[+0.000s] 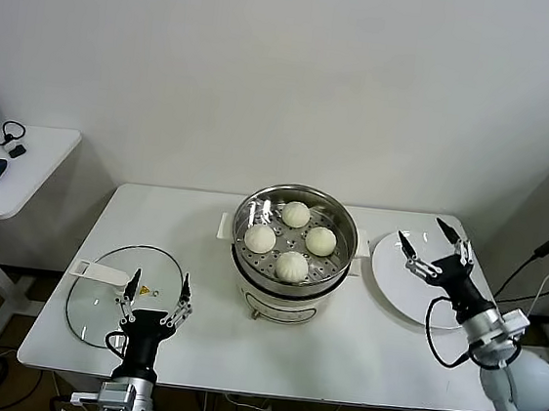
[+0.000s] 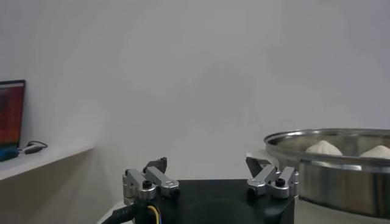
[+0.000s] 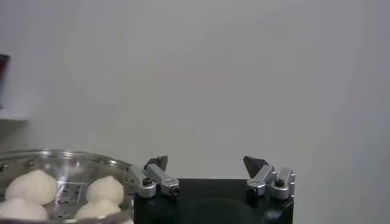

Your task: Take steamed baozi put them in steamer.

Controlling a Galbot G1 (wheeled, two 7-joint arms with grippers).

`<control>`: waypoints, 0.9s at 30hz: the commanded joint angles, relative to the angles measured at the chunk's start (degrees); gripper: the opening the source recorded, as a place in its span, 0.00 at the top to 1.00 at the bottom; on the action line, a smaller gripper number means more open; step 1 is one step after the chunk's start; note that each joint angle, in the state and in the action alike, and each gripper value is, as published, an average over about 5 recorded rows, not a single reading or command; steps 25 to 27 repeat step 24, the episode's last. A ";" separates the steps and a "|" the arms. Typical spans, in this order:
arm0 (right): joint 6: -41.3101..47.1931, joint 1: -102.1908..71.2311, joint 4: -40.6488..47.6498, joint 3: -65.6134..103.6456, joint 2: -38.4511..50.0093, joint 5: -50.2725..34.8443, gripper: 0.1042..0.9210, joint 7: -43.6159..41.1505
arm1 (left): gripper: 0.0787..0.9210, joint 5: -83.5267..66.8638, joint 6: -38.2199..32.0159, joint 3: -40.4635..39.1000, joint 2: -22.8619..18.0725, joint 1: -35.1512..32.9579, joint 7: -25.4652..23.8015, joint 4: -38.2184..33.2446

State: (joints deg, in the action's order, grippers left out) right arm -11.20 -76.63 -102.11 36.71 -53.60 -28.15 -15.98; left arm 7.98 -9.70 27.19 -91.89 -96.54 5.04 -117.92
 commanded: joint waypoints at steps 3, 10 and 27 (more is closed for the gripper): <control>-9.39 -11.99 1.73 3.39 -9.93 -1.42 0.12 4.18 | 0.12 -0.08 0.62 0.47 -0.19 0.42 0.07 0.49; -10.20 -13.33 2.55 1.30 -10.82 -4.19 0.12 4.26 | 0.12 -0.07 0.79 0.85 -0.12 0.60 0.07 1.17; -9.90 -12.50 3.03 0.38 -10.85 -4.21 0.12 4.12 | 0.12 0.32 0.98 0.68 -0.09 0.57 -0.19 1.35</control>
